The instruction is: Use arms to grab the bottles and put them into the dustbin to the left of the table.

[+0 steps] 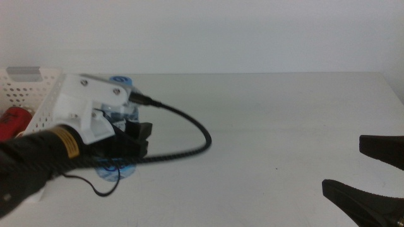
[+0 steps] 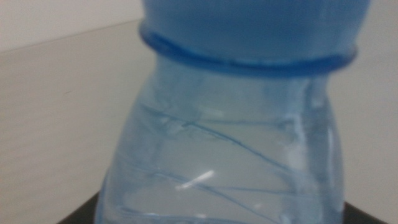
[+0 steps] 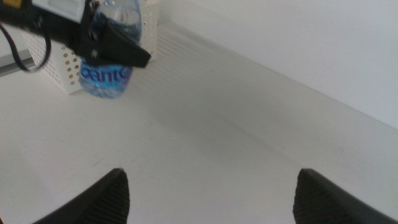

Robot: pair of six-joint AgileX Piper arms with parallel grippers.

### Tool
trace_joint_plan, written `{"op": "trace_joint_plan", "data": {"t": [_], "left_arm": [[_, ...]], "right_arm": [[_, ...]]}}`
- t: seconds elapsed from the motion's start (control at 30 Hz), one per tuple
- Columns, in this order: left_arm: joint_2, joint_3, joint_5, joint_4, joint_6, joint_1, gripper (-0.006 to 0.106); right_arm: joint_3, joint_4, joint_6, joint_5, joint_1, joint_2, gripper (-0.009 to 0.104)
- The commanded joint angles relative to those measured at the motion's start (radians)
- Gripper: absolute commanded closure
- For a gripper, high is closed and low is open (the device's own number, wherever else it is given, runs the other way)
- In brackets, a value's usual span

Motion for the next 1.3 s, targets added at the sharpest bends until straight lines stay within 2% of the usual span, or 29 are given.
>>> {"op": "trace_joint_plan", "data": {"t": [0.0, 0.37, 0.43, 0.63, 0.73, 0.9, 1.07, 1.27], "left_arm": [[-0.062, -0.095, 0.023, -0.010, -0.018, -0.002, 0.105], [-0.024, -0.401, 0.522, -0.040, 0.042, 0.024, 0.105], [-0.001, -0.453, 0.584, -0.099, 0.112, 0.054, 0.105], [0.089, -0.639, 0.834, -0.387, 0.427, 0.229, 0.105], [0.121, -0.718, 0.937, -0.458, 0.522, 0.327, 0.105], [0.164, -0.823, 1.056, -0.457, 0.570, 0.479, 0.105], [0.218, -0.887, 1.191, -0.412, 0.601, 0.622, 0.105], [0.315, -0.932, 1.247, -0.433, 0.685, 0.743, 0.105]], "right_arm": [[-0.027, -0.006, -0.007, -0.075, -0.005, 0.001, 0.024], [-0.027, -0.006, -0.007, -0.075, -0.005, 0.001, 0.024], [-0.027, -0.006, -0.007, -0.075, -0.005, 0.001, 0.024], [-0.027, -0.006, -0.007, -0.075, -0.005, 0.001, 0.024], [-0.027, -0.006, -0.007, -0.075, -0.005, 0.001, 0.024], [-0.027, -0.006, -0.007, -0.075, -0.005, 0.001, 0.024], [-0.027, -0.006, -0.007, -0.075, -0.005, 0.001, 0.024], [-0.027, -0.006, -0.007, -0.075, -0.005, 0.001, 0.024]]}}
